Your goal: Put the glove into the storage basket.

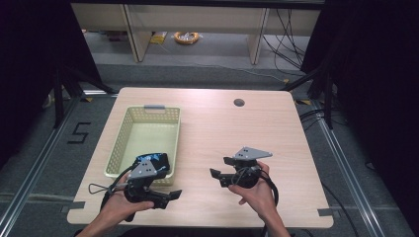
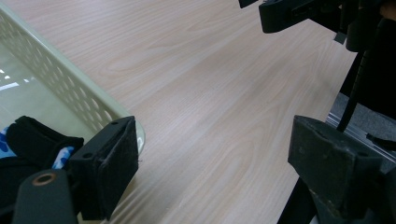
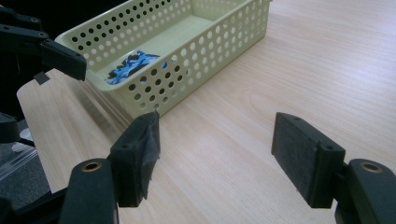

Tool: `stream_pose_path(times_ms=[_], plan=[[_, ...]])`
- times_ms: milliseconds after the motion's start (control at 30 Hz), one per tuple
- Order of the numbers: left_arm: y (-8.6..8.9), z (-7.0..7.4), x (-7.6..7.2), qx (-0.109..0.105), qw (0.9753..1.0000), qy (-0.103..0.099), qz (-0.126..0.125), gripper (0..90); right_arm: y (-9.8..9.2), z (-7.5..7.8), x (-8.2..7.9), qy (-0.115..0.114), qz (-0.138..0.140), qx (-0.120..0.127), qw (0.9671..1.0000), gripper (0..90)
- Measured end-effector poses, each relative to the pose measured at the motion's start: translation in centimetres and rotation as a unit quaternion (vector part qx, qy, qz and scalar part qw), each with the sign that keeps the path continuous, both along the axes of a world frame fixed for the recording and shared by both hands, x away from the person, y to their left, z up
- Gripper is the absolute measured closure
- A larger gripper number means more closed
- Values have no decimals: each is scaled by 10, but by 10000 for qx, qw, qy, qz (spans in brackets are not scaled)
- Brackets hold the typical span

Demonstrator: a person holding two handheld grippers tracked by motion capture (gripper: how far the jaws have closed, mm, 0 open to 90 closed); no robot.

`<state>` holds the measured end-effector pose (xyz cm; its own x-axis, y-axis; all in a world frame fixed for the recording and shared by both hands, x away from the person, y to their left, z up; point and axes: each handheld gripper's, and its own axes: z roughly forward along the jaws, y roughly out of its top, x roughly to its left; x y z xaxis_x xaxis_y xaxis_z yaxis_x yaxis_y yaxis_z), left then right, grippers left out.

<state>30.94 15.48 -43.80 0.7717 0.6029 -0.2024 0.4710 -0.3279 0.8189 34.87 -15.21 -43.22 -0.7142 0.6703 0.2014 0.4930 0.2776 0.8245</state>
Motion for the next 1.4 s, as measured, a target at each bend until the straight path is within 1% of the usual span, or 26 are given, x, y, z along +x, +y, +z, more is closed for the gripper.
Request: stream_pose_path(times_ms=[133, 200, 233, 267, 300, 367, 400, 433, 467, 533, 667, 700, 733, 767, 800, 833, 900, 1000, 1167, 1200, 1233, 1267, 1300, 1333, 1367, 1400], plan=[[-1, -4, -3, -18, 10000, -26, 22, 154, -4, -2, -2, 19, 78, -16, 10000, 325], [0, -5, -4, 69, 10000, -65, -5, 154, -6, -3, -5, -31, 11, -16, 10000, 318], [0, -6, -5, 51, 10000, -34, -1, 154, -5, -3, -8, 117, -47, 92, 9999, 316], [0, -7, -6, 62, 10000, -47, 37, 154, -6, -4, -8, 122, -36, 82, 9999, 312], [0, -8, -7, 93, 9999, -53, 19, 154, -8, -6, -7, -7, 22, 28, 10000, 305], [-1, -10, -9, 53, 10000, -52, 4, 154, -9, -7, -10, 36, -38, 71, 10000, 295], [-2, -10, -9, 22, 10000, -62, 32, 154, -11, -7, -8, -41, 99, -27, 9999, 295], [-1, -10, -9, 81, 9999, -68, 0, 154, -11, -8, -11, 69, -58, 100, 9999, 295], [-2, -11, -11, 6, 10000, -33, 11, 154, -13, -8, -10, -2, -20, 79, 10000, 294], [-3, -12, -13, -17, 10000, -46, 28, 154, -15, -9, -12, 45, -60, 67, 9999, 290], [-3, -13, -16, 19, 10000, -55, 15, 154, -19, -11, -15, 27, -47, 126, 9999, 277], [-3, -14, -16, 19, 10000, -65, -38, 154, -19, -11, -18, 121, -107, 141, 9998, 276], [-3, -14, -17, 52, 10000, -71, -42, 154, -20, -12, -16, -69, -30, 65, 10000, 275], [-4, -14, -18, 37, 10000, -30, -20, 154, -19, -13, -20, 129, -123, 166, 9997, 272], [-4, -15, -18, 20, 10000, -38, -33, 154, -20, -13, -20, 128, -106, 168, 9997, 269], [-4, -15, -19, -6, 10000, -20, -29, 154, -21, -15, -19, -5, -10, 120, 9999, 266], [-5, -17, -21, -22, 10000, -46, 8, 154, -21, -15, -22, 97, -66, 138, 9998, 255], [-4, -18, -22, 73, 9999, -79, -75, 154, -22, -18, -24, 26, -4, 155, 9999, 227], [-4, -23, -24, 75, 9999, -76, -132, 154, -23, -19, -29, -11, 26, 176, 9998, 177], [-5, -24, -26, 25, 10000, -17, -67, 154, -23, -19, -31, 29, -17, 139, 9999, 167], [-4, -25, -26, 89, 9999, -60, -126, 154, -25, -20, -31, -111, -23, 105, 9999, 160], [-4, -27, -26, 134, 9997, -62, -173, 154, -24, -21, -33, 32, 16, 183, 9998, 160], [-4, -29, -27, 152, 9998, -19, -155, 154, -26, -23, -32, -170, 61, 136, 9997, 159], [-4, -32, -27, 156, 9997, 6, -163, 154, -25, -23, -35, 17, 5, 231, 9997, 158], [-4, -34, -28, 105, 9998, 97, -135, 154, -26, -25, -35, -123, 45, 179, 9998, 158], [-3, -35, -28, 169, 9996, 37, -240, 154, -26, -26, -36, -63, 32, 201, 9998, 158]])
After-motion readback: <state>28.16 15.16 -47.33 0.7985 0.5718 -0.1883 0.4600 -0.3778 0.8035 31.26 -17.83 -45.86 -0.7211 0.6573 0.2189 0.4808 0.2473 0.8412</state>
